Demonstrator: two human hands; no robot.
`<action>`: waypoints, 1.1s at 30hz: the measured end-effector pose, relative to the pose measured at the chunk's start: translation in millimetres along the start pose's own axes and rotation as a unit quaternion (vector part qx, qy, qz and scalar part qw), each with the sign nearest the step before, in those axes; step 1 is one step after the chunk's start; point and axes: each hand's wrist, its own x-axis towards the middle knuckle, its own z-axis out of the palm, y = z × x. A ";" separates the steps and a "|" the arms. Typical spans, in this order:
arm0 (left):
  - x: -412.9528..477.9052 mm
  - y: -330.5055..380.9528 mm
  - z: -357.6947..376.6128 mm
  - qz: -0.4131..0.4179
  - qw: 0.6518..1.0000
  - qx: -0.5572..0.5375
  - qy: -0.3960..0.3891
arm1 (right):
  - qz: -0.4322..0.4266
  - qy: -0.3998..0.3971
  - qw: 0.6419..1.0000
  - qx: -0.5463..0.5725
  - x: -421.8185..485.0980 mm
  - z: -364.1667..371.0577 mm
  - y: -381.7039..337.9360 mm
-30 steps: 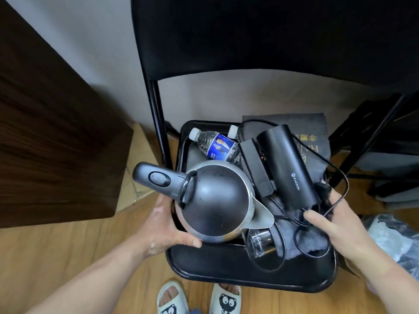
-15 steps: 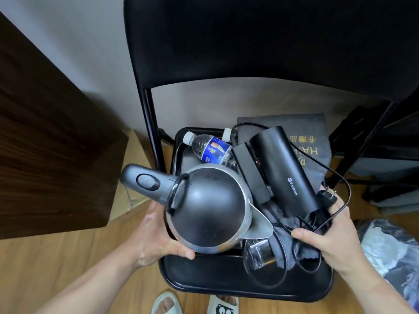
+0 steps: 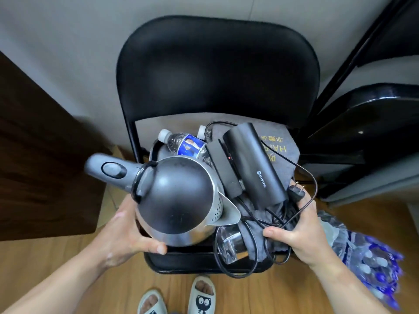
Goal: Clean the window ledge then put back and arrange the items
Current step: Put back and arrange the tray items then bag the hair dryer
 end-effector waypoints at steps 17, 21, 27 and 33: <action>-140.4 275.6 -106.8 0.003 0.985 -0.047 0.167 | -0.045 -0.054 0.997 0.028 -24.8 -85.8 -190.1; -177.3 312.7 -128.2 -0.001 0.981 -0.032 0.189 | -0.068 -0.052 0.996 0.031 -35.3 -104.0 -237.9; -235.1 374.7 -148.6 -0.024 0.966 -0.013 0.259 | -0.120 -0.061 0.988 0.075 -52.0 -123.6 -318.0; -286.3 402.9 -173.7 -0.032 0.948 -0.011 0.317 | -0.151 -0.078 0.978 0.121 -69.1 -118.1 -388.5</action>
